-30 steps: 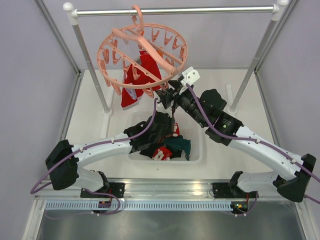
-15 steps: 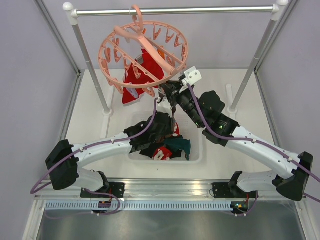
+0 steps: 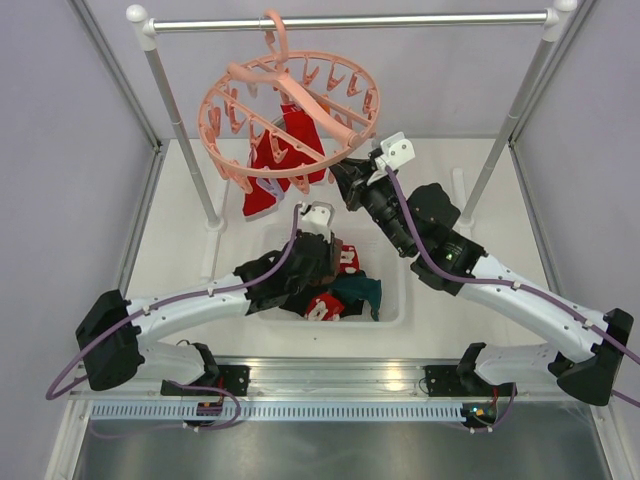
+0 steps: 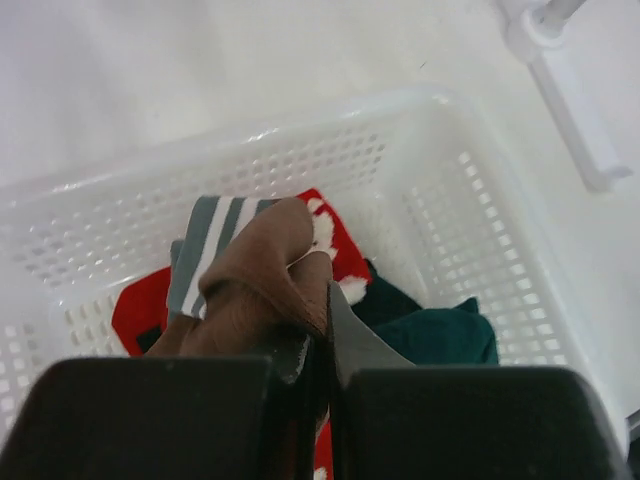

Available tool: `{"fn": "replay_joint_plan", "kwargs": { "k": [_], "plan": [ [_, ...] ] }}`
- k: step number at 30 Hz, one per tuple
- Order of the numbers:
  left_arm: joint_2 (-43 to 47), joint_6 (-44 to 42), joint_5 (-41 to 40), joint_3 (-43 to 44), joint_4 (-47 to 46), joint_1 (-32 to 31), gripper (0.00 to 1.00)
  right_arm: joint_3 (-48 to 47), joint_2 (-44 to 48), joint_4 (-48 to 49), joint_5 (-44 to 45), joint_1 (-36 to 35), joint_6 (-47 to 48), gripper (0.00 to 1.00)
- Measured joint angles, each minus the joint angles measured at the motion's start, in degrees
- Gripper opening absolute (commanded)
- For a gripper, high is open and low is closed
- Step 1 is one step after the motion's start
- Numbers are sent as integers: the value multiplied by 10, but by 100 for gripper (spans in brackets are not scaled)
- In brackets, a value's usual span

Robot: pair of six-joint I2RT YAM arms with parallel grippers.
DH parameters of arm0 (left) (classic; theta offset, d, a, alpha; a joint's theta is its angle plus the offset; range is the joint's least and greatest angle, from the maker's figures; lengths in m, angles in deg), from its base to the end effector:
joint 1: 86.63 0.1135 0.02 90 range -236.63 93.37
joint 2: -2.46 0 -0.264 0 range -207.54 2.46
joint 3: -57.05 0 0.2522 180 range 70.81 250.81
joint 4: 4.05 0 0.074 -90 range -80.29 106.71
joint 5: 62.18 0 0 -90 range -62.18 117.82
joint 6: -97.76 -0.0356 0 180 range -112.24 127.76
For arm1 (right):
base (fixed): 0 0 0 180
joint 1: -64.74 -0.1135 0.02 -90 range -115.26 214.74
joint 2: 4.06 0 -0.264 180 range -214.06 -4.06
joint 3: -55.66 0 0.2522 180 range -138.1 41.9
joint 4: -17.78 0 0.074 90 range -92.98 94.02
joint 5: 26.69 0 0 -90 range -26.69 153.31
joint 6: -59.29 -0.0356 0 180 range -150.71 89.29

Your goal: Remove the socks clipped to the hanger

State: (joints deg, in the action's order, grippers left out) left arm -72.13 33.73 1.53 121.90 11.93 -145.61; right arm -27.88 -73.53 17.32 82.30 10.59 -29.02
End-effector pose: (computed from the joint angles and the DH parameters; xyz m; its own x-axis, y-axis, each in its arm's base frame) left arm 0.1649 -0.2437 0.2794 -0.4475 -0.0177 -0.8941 0.4080 0.8857 -0.2217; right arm 0.1714 0.2175 0.4474 0.1549 0.1668 -0.9738 -0.5769 0.8154 0.0479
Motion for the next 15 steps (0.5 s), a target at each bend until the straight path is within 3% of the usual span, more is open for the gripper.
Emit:
{"fn": "replay_joint_plan", "kwargs": {
  "k": [12,15],
  "plan": [
    [7,89,-1,-123,33,54,3,0,1,0,4,0,0,8],
    [7,119,7,-142,46,73,10,0,1,-1,4,0,0,9]
  ]
}}
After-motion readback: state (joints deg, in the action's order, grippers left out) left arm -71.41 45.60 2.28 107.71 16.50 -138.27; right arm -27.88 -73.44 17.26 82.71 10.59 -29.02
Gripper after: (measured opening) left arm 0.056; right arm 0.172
